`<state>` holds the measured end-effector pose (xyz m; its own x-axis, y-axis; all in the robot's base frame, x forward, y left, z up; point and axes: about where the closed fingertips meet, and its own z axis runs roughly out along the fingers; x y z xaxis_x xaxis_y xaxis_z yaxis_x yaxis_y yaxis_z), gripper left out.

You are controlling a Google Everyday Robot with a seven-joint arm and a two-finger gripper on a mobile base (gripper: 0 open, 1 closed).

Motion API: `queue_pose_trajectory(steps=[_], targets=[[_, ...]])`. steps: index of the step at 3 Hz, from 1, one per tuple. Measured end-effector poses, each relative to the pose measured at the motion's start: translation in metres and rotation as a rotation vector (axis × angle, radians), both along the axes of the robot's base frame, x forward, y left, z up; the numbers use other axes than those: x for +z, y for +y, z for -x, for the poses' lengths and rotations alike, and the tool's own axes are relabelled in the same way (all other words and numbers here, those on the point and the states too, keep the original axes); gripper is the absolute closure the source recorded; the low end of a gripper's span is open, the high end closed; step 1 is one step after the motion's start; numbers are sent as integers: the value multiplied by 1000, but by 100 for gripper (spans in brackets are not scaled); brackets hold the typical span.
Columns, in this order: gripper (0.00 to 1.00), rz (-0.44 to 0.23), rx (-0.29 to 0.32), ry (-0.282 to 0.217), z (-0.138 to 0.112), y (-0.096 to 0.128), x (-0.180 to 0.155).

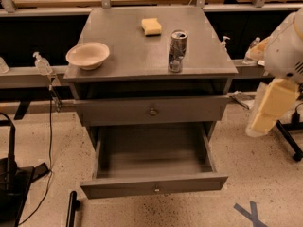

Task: Close middle drawer

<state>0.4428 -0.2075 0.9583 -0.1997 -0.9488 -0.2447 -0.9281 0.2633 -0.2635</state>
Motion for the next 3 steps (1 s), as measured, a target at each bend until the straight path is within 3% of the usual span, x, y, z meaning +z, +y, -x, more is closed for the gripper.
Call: queue_pose_trajectory(steps=[1,2,3], targets=[[0,16,163,-39,-12,58,-84],[0,14,154,-40,-11,54,-80],[0,-17,199,-3,-27,69,-101]])
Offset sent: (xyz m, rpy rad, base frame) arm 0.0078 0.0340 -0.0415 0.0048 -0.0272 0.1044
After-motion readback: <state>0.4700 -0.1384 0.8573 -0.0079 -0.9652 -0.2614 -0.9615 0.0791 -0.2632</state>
